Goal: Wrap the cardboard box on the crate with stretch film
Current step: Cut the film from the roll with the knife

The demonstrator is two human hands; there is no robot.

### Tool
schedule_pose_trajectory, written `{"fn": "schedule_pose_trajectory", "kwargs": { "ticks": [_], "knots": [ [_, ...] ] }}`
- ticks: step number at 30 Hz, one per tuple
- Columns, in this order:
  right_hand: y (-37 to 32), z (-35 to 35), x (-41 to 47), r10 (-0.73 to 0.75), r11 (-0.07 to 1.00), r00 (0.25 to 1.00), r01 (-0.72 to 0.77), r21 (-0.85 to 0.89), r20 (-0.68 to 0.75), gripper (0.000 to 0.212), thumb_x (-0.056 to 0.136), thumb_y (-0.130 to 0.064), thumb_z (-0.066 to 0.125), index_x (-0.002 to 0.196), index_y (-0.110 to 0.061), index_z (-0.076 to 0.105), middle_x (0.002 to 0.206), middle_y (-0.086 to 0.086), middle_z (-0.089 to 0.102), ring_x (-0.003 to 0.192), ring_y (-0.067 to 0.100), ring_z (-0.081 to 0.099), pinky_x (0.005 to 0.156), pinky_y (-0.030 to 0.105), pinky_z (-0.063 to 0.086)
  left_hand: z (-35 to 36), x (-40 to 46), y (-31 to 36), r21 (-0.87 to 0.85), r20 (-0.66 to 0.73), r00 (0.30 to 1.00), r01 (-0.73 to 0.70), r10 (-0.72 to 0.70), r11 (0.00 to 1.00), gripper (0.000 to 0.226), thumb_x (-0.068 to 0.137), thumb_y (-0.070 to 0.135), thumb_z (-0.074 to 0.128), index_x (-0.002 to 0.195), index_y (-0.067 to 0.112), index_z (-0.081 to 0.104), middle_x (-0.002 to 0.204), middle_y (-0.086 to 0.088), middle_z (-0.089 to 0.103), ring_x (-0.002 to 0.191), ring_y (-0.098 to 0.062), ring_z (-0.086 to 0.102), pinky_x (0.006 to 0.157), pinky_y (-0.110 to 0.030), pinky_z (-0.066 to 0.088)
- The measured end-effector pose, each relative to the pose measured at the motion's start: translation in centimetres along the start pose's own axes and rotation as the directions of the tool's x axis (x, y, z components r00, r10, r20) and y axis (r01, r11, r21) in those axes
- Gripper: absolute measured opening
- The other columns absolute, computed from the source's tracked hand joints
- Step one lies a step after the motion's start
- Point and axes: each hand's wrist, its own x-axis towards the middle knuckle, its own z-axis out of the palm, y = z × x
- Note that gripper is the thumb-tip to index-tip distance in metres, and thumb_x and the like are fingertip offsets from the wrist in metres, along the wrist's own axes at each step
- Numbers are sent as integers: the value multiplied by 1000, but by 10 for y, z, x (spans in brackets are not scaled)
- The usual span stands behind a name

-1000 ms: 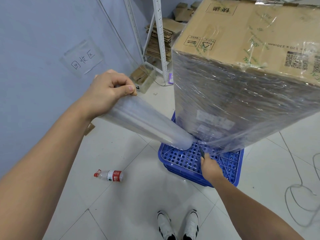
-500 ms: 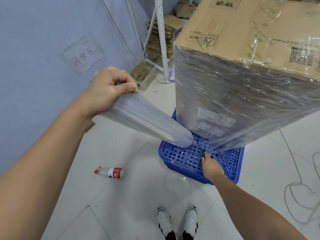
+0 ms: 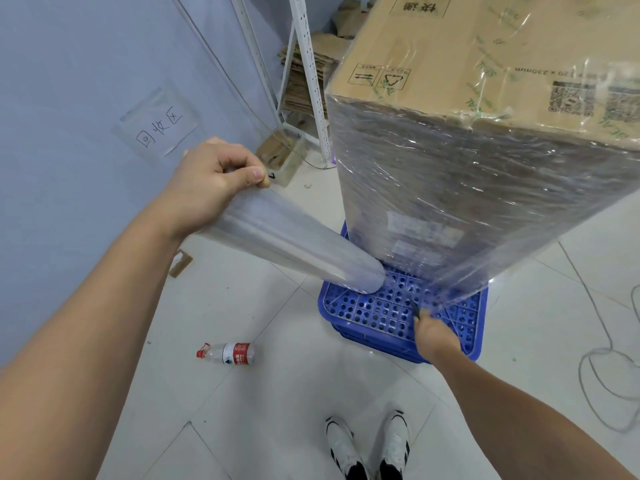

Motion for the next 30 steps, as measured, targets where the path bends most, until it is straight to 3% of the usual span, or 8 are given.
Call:
{"fn": "schedule_pose_trajectory", "kwargs": {
  "ticks": [5, 11, 14, 16, 18, 21, 27, 30],
  "knots": [
    [-41, -33, 17, -87, 995, 996, 88, 42, -15, 37, 104, -19, 38, 139, -11, 29, 107, 14, 63, 81, 30, 59, 63, 42, 50, 4, 2, 7, 6, -3, 1000, -10, 10, 1000, 16, 76, 56, 56, 74, 53, 72, 88, 3, 71, 107, -17, 53, 106, -47, 38],
    [-5, 2, 4, 63, 995, 998, -64, 78, 23, 44, 101, -14, 40, 143, -15, 26, 110, 15, 63, 88, 31, 62, 70, 43, 54, 2, -2, -1, -28, 6, 1000, 14, -14, 1000, 19, 83, 44, 60, 72, 52, 72, 88, 5, 70, 97, -2, 49, 88, -23, 37],
    [14, 9, -4, 103, 991, 992, -109, 79, 72, 50, 101, -12, 39, 148, -13, 22, 116, 15, 62, 94, 30, 62, 69, 40, 50, 4, -3, 3, -15, 9, 1000, 27, -27, 1000, 21, 85, 40, 61, 72, 53, 72, 92, -2, 70, 98, -3, 50, 86, -19, 38],
    [21, 7, 2, 101, 993, 990, -107, 58, 101, 53, 101, -13, 37, 151, -13, 19, 124, 15, 59, 102, 31, 62, 74, 40, 51, 5, -3, 8, -5, 12, 1000, 15, -15, 1000, 23, 85, 39, 61, 72, 54, 72, 87, 9, 70, 96, 0, 49, 87, -18, 37],
    [21, 2, 8, 74, 994, 990, -83, 71, 116, 48, 103, -19, 35, 149, -11, 23, 126, 15, 57, 103, 32, 61, 79, 42, 53, 6, -3, 12, 10, 18, 1000, 15, -15, 1000, 17, 83, 45, 60, 74, 53, 72, 79, 21, 68, 93, 3, 47, 94, -26, 36],
    [10, -9, 4, -6, 979, 998, -6, 202, 60, 35, 107, -32, 28, 135, -13, 34, 100, 12, 59, 86, 30, 59, 69, 41, 48, 8, -3, 14, 41, -2, 1000, 24, -24, 999, 17, 77, 58, 55, 75, 52, 72, 78, 22, 67, 92, 4, 47, 105, -47, 33],
    [-2, -11, -8, -53, 957, 998, 60, 284, -30, 25, 107, -30, 29, 119, -11, 41, 82, 7, 55, 68, 22, 54, 56, 37, 42, 9, -4, 16, 44, -14, 999, 49, -48, 998, 17, 76, 58, 56, 75, 53, 71, 79, 24, 67, 96, 5, 47, 114, -58, 30],
    [8, 4, -18, -28, 963, 1000, 29, 269, -5, 23, 106, -29, 29, 118, -12, 38, 81, 6, 52, 72, 25, 55, 61, 39, 44, 8, -7, 13, 21, -17, 999, 47, -46, 999, 15, 79, 55, 57, 74, 54, 71, 81, 23, 69, 96, 5, 49, 112, -49, 34]
  ]
}}
